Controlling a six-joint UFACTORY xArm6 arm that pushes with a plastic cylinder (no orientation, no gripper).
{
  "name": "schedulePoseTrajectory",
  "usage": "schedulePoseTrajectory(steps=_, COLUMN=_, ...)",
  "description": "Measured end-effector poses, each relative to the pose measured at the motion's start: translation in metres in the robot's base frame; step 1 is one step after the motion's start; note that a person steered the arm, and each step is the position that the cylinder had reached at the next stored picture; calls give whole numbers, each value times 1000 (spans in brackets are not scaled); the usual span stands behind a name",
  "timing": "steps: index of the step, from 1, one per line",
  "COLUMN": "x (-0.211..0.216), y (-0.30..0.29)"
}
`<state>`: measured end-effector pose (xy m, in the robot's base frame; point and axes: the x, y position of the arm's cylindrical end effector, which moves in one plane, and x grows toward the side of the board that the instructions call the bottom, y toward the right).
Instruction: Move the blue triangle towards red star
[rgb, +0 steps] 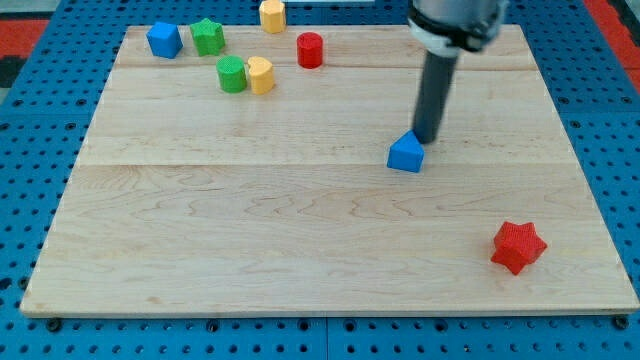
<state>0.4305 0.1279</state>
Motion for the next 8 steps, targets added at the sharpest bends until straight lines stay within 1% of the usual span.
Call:
schedulePoseTrajectory(steps=1, x=7, y=6)
schedulePoseTrajectory(steps=2, x=-32, y=-32)
schedulePoseTrajectory(steps=3, x=0, y=-62)
schedulePoseTrajectory(steps=4, x=41, y=-21)
schedulePoseTrajectory(steps=5, x=73, y=-1)
schedulePoseTrajectory(steps=6, x=36, y=26)
schedulePoseTrajectory(steps=7, x=43, y=62)
schedulePoseTrajectory(steps=8, x=76, y=50)
